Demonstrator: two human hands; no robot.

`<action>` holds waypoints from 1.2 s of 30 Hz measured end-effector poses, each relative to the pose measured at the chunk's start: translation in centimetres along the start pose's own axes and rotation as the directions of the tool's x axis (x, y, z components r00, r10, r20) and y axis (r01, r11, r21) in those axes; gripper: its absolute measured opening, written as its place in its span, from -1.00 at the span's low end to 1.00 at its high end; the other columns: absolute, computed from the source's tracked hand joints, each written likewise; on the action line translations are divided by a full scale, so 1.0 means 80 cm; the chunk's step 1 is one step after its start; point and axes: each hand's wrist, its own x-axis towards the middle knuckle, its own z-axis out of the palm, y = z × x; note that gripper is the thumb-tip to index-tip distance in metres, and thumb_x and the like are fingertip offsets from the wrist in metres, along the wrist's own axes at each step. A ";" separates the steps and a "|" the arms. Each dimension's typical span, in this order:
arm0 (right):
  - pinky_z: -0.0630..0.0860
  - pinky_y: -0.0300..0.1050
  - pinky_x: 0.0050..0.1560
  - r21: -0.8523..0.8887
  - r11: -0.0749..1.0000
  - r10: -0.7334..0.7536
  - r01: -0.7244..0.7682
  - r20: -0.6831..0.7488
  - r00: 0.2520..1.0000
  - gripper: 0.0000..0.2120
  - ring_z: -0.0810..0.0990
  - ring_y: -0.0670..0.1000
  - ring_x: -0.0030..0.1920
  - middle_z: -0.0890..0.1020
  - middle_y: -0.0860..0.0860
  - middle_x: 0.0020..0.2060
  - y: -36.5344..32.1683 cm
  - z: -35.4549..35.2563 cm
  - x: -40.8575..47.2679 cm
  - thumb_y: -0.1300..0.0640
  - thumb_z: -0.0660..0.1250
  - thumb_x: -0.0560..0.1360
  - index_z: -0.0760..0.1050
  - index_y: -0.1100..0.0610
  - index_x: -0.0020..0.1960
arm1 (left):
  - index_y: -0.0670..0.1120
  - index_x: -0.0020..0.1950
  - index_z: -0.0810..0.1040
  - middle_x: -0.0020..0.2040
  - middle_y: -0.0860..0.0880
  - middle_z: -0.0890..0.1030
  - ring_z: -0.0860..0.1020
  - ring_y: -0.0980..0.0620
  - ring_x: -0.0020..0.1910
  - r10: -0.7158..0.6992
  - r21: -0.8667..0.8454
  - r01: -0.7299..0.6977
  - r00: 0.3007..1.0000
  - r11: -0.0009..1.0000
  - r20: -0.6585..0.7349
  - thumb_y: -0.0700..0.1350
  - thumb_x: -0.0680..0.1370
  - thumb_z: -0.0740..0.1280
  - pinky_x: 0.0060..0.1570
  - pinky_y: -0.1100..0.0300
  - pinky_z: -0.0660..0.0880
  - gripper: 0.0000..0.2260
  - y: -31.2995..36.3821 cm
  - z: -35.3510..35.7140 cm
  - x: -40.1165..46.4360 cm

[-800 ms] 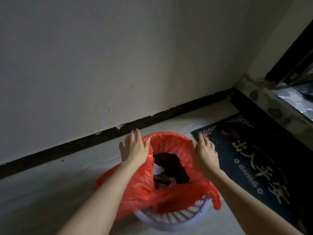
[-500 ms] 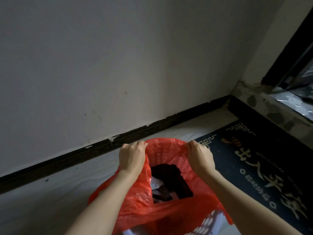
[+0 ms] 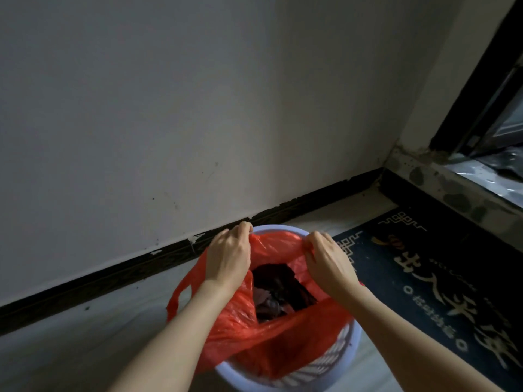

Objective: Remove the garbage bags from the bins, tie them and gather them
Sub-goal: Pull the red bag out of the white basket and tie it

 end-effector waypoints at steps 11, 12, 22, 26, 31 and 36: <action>0.51 -0.03 -0.18 -0.385 0.873 -0.245 0.301 0.188 0.951 -0.79 0.62 0.14 -0.12 0.64 0.02 -0.26 0.025 -0.051 -0.066 0.02 0.47 0.30 0.60 0.06 -0.11 | -0.01 0.31 0.37 0.28 -0.04 0.49 0.35 -0.04 0.32 0.072 0.044 -0.109 0.861 0.993 0.504 0.25 0.52 0.09 0.22 0.06 0.28 -0.52 -0.008 -0.037 -0.069; 0.50 0.01 -0.07 -0.350 0.886 -0.248 0.306 0.201 0.948 -0.73 0.61 0.14 -0.01 0.65 0.04 -0.18 0.028 -0.055 -0.073 -0.04 0.43 0.34 0.59 0.06 -0.01 | 0.01 0.37 0.29 0.35 -0.05 0.44 0.32 -0.04 0.37 0.084 0.011 -0.108 0.824 0.994 0.561 0.33 0.49 0.03 0.28 0.03 0.22 -0.42 -0.007 -0.045 -0.075; -0.28 0.13 0.47 -0.206 0.921 -0.157 0.330 0.578 0.801 -0.05 -0.32 -0.06 0.45 -0.02 -0.05 0.51 0.042 -0.073 -0.165 -0.55 -0.03 0.23 -0.43 -0.19 0.39 | 0.10 0.50 -0.12 0.48 -0.03 0.19 0.16 -0.03 0.45 0.161 0.089 -0.278 0.757 0.956 0.633 0.33 0.41 0.22 0.43 -0.20 -0.14 -0.19 0.005 -0.066 -0.149; 0.05 0.03 0.48 -0.236 0.923 -0.158 0.305 0.489 0.858 -0.07 0.01 0.04 0.51 0.19 -0.03 0.47 0.040 -0.076 -0.158 -0.47 0.14 0.29 -0.08 -0.06 0.49 | 0.02 0.34 0.39 0.14 -0.07 0.55 0.49 -0.06 0.19 0.164 0.092 -0.232 0.870 0.968 0.466 0.03 0.35 0.47 0.31 -0.10 0.27 -0.42 0.010 -0.059 -0.137; 0.49 0.04 0.12 -0.209 0.975 -0.014 0.076 0.285 0.959 -0.31 0.25 0.11 0.33 0.39 0.12 0.26 0.041 -0.064 -0.144 -0.04 0.38 0.41 0.21 0.15 0.43 | -0.09 -0.18 0.63 -0.36 -0.07 0.58 0.60 -0.09 -0.35 0.245 0.133 -0.270 0.952 0.954 0.182 -0.27 0.28 0.37 -0.29 0.13 0.53 -0.83 0.010 -0.048 -0.126; 0.53 0.05 -0.25 -0.245 0.968 -0.062 0.060 -0.001 0.998 -0.75 0.50 0.27 -0.06 0.54 0.25 -0.11 0.036 -0.045 -0.105 0.27 0.43 0.32 0.53 0.33 -0.03 | -0.07 -0.26 0.62 -0.36 -0.06 0.58 0.57 -0.02 -0.44 0.236 0.300 -0.287 0.952 0.910 0.197 -0.27 0.33 0.22 -0.63 0.25 0.41 -0.80 0.012 -0.031 -0.092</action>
